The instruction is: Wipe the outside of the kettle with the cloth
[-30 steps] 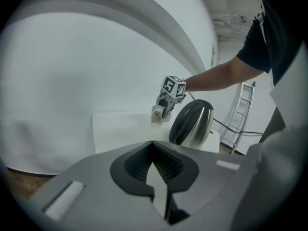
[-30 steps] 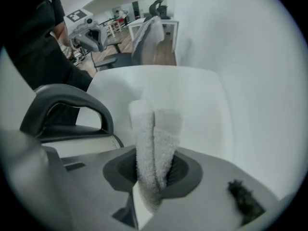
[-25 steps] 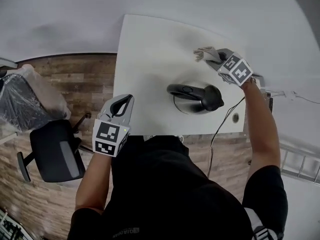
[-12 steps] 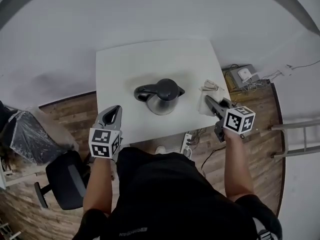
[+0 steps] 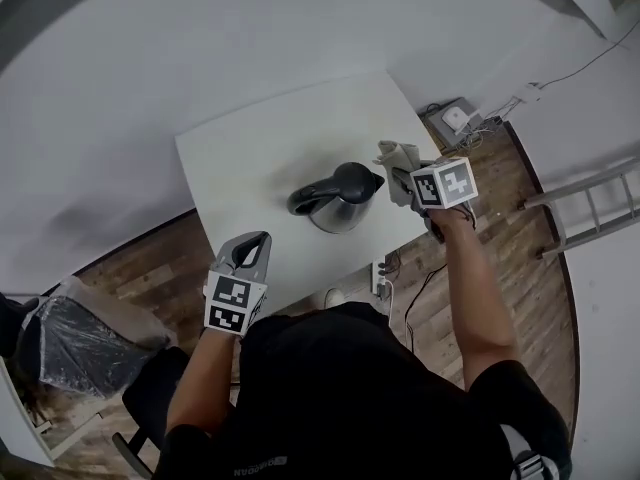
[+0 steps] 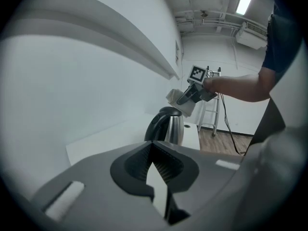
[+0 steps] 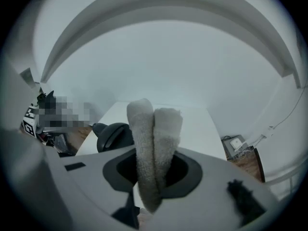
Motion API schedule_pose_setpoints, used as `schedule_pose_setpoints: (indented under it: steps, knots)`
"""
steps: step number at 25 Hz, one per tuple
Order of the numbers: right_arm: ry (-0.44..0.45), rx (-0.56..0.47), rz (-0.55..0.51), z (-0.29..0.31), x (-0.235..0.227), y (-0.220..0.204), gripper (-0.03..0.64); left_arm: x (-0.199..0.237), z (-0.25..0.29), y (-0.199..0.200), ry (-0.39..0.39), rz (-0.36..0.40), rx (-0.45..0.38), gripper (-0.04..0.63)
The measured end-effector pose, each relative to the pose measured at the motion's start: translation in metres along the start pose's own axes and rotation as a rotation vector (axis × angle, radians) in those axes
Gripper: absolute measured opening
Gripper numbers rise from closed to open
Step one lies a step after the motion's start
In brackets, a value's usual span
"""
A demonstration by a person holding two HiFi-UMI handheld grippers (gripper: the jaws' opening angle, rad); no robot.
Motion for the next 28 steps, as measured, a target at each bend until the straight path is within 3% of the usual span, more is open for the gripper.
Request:
schedule_pose_setpoints:
  steps: [4, 10, 17, 28]
  knots:
    - [-0.063, 0.179, 0.015, 0.023, 0.006, 0.011, 0.091, 0.035, -0.021, -0.014, -0.037, -0.038, -0.033, 0.006]
    - [-0.162, 0.332, -0.032, 0.030, 0.028, 0.034, 0.091, 0.060, -0.040, -0.029, -0.141, -0.046, -0.046, 0.006]
    - [-0.188, 0.370, -0.085, 0.029, 0.070, 0.056, 0.091, 0.078, -0.047, -0.036, -0.191, -0.077, -0.076, 0.006]
    - [-0.187, 0.427, -0.249, 0.040, 0.125, 0.077, 0.091, 0.101, -0.063, -0.040, -0.156, -0.155, -0.128, 0.006]
Point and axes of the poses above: the fingertips, and each gripper's own axes: z forward along the fingers, x to its left, y out of its top, the point moved 8 cm from there along -z, backward along the fingers, and after that the axes turned 8 degrees about -x, right-handed, at the moved point
